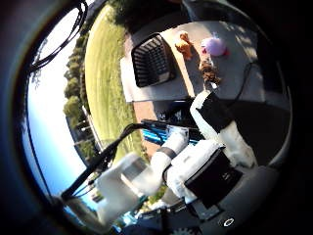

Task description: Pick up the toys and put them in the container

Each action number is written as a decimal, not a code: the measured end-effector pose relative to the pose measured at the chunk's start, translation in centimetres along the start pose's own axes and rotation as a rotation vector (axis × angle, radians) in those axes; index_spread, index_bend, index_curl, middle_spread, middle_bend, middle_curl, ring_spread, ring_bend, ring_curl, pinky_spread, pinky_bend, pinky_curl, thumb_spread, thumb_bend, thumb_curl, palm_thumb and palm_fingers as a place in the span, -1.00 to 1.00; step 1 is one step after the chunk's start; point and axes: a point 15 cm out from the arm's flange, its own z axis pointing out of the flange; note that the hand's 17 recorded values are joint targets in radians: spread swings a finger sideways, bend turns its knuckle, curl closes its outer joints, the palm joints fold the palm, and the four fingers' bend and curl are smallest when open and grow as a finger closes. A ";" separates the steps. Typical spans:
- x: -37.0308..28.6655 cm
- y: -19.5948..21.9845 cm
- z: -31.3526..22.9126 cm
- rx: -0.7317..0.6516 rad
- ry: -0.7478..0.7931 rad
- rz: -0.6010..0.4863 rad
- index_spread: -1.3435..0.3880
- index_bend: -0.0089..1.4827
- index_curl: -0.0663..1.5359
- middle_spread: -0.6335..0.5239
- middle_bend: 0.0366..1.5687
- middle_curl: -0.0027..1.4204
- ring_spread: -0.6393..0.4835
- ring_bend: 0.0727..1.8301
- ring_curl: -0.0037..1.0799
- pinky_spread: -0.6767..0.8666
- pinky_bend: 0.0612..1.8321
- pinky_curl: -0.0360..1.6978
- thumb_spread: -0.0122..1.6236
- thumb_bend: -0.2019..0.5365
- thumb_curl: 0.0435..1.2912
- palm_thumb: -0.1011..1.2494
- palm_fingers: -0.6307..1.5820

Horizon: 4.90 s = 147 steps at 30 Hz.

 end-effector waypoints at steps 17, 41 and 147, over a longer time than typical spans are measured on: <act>7.1 -19.3 9.0 -0.069 0.121 -0.045 0.34 -0.77 -0.57 0.21 -0.82 -0.56 0.61 -0.76 -0.37 0.40 -0.66 -0.65 0.44 -0.53 -0.49 0.05 -0.36; 11.2 -28.7 31.4 -0.172 0.428 -0.001 0.52 -0.79 -0.62 0.23 -0.80 -0.54 0.68 -0.59 -0.35 0.51 -0.43 -0.62 0.35 -0.56 -0.54 -0.06 -0.24; -18.6 -23.0 5.9 -0.031 -0.172 -0.383 0.04 -0.71 -0.50 0.22 -0.86 -0.50 0.65 -0.56 -0.40 0.51 -0.20 -0.34 0.39 -0.55 -0.24 0.34 -0.47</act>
